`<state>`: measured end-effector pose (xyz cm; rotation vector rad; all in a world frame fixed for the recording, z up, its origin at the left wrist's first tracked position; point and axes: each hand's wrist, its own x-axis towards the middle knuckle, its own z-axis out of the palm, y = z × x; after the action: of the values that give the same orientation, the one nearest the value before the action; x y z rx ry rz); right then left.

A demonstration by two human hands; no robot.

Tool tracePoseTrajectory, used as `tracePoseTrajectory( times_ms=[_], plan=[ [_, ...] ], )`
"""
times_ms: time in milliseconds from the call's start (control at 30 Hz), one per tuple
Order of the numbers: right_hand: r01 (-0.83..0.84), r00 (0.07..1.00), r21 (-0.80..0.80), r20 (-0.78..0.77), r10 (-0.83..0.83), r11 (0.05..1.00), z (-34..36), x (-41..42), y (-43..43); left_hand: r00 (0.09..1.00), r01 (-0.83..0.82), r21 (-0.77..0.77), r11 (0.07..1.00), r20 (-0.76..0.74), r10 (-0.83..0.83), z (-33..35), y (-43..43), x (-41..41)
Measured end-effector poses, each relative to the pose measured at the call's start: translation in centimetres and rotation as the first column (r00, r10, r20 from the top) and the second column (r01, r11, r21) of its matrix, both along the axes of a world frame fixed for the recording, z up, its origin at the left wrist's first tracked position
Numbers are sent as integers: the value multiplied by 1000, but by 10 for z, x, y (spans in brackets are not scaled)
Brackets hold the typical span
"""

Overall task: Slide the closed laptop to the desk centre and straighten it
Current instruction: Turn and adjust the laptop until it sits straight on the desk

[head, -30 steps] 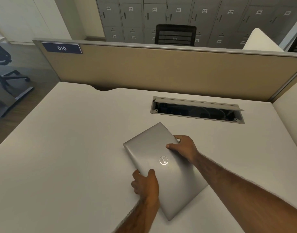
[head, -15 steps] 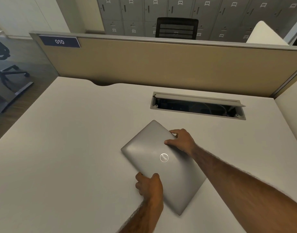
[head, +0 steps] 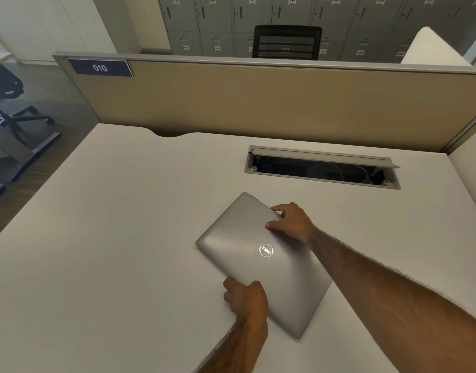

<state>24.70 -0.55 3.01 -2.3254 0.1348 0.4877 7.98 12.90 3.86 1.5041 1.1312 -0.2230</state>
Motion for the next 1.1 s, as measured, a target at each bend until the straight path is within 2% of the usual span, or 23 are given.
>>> tracePoseTrajectory(
  times_ms=[233, 400, 500, 567, 633, 667, 733, 767, 833, 967, 1100],
  plan=[
    [19, 1000, -1, 9, -19, 1000, -5, -1, -1, 999, 23, 27, 999, 34, -24, -3, 1, -3],
    [44, 999, 3, 17, -44, 999, -2, -6, -1, 985, 89, 81, 993, 141, -100, -14, 8, -14],
    [152, 988, 78, 29, -155, 985, 0, -20, -8, 974, 153, 122, 981, 146, -171, -18, 21, -15],
    [282, 955, 143, 50, -291, 949, 0, -38, -19, 970, 188, 235, 954, 104, -217, -17, 34, -9],
    [398, 903, 154, 109, -416, 904, 1, -64, -31, 940, 247, 424, 871, 114, -321, -12, 51, 1],
    [451, 870, 154, 142, -472, 879, 0, -78, -36, 907, 279, 544, 791, 121, -403, -11, 60, 8],
    [559, 790, 133, 217, -574, 819, -1, -104, -45, 811, 326, 758, 565, 83, -579, -8, 79, 26],
    [611, 747, 107, 250, -617, 784, 0, -117, -47, 764, 350, 813, 466, 39, -644, -7, 87, 38],
    [699, 675, 71, 264, -689, 712, 0, -141, -51, 683, 442, 826, 350, -57, -729, -1, 95, 62],
    [784, 614, 69, 64, -787, 617, -6, -171, -50, 585, 625, 724, 293, -187, -789, 6, 97, 105],
    [770, 638, 39, -52, -769, 637, -6, -177, -38, 559, 682, 674, 285, -228, -797, 5, 94, 128]
  ],
)
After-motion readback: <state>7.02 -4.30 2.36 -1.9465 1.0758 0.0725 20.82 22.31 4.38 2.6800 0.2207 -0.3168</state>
